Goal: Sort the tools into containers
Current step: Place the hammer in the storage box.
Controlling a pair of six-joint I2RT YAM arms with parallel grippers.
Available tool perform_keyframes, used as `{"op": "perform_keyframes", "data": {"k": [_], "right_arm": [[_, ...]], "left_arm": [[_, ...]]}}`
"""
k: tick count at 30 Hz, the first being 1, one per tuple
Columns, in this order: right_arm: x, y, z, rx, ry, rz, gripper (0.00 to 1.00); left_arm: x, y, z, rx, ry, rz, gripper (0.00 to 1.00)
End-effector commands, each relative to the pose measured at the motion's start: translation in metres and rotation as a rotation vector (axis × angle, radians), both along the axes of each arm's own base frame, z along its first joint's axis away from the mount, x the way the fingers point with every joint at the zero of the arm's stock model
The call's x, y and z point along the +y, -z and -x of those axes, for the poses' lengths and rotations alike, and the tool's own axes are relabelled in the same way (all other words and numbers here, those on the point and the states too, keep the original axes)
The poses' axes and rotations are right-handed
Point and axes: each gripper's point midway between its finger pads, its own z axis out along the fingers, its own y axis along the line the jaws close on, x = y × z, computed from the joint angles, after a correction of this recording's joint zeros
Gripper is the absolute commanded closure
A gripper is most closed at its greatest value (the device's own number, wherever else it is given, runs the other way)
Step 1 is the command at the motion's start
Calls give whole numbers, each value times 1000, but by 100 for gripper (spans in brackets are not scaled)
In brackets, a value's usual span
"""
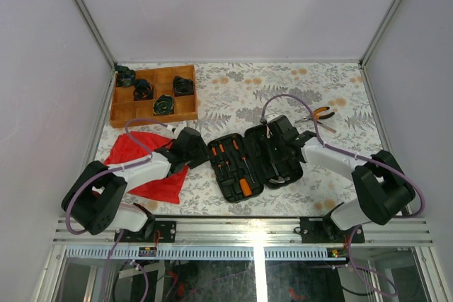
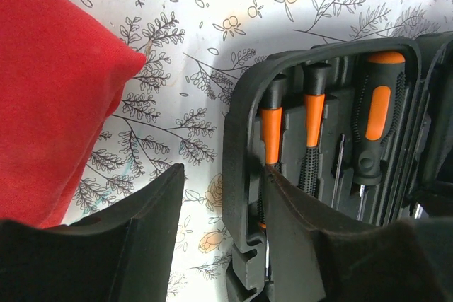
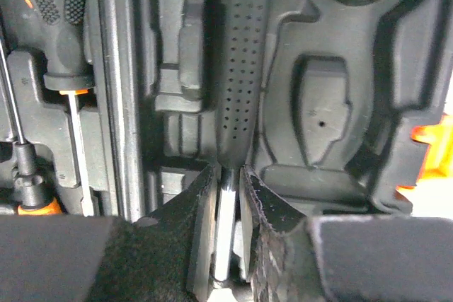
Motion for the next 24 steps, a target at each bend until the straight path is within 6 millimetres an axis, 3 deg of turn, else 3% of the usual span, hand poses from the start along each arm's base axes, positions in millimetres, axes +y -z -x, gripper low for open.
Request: {"op": "perform_keyframes", "data": {"k": [1, 7, 15, 24], "right_arm": [[28, -5, -1, 26, -100, -94, 75], [22, -12, -1, 10, -97, -77, 74], [12, -32, -7, -44, -47, -47, 65], [10, -26, -8, -15, -22, -26, 85]], "left_arm": [[-8, -4, -5, -18, 31, 4, 53], [-8, -2, -5, -12, 37, -2, 53], [-9, -1, -5, -9, 43, -2, 53], [-10, -1, -7, -8, 49, -4, 53]]}}
